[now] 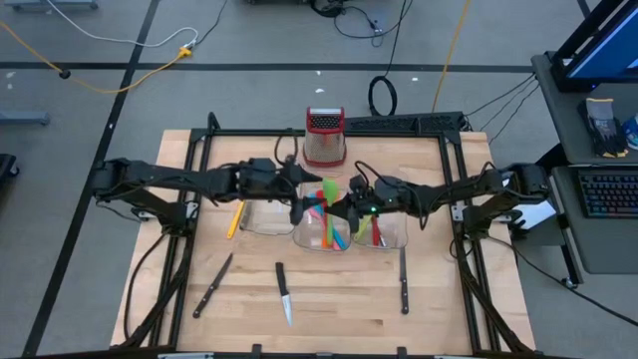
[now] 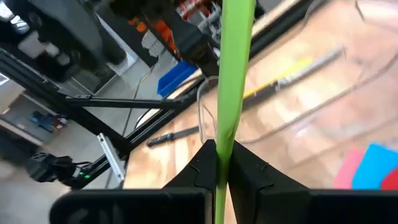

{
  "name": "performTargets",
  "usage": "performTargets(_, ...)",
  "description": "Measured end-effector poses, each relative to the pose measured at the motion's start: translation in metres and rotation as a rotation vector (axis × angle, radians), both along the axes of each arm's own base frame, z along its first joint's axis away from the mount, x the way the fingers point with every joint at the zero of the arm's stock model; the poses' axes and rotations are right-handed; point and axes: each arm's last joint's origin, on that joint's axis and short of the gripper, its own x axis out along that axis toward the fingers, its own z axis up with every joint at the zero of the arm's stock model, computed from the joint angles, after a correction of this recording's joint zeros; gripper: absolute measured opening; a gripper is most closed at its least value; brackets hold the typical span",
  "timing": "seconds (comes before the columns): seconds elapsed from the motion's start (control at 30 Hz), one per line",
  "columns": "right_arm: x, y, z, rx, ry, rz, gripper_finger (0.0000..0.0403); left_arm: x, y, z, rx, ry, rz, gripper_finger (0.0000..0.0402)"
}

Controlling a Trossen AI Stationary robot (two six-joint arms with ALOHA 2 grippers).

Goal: Pick & Place Kitchen Items
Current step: Put the green spatula into the middle transparent bin

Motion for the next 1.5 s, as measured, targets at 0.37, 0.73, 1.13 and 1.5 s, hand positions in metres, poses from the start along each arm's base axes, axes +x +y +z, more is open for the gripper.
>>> performTargets(0.37, 0.015, -0.015, 0.026, 0.024, 0.217, 0.033, 0.0011, -0.048, 0.001, 0.031, 0.082, 0.058, 0.105, 0.0291)
performTargets(0.73, 0.019, -0.024, 0.038, -0.075, 0.277, -0.088, 0.0011, -0.068, -0.030, 0.044, 0.096, 0.037, 0.009, 0.0292)
performTargets(1.13, 0.047, -0.031, -0.012, -0.036, 0.398, -0.053, 0.0011, -0.074, -0.071, 0.045, 0.148, 0.025, -0.123, 0.0292)
performTargets(1.5, 0.052, -0.031, -0.034, -0.007, 0.461, -0.041, 0.0015, -0.077, -0.085, 0.045, 0.169, 0.028, -0.172, 0.0292)
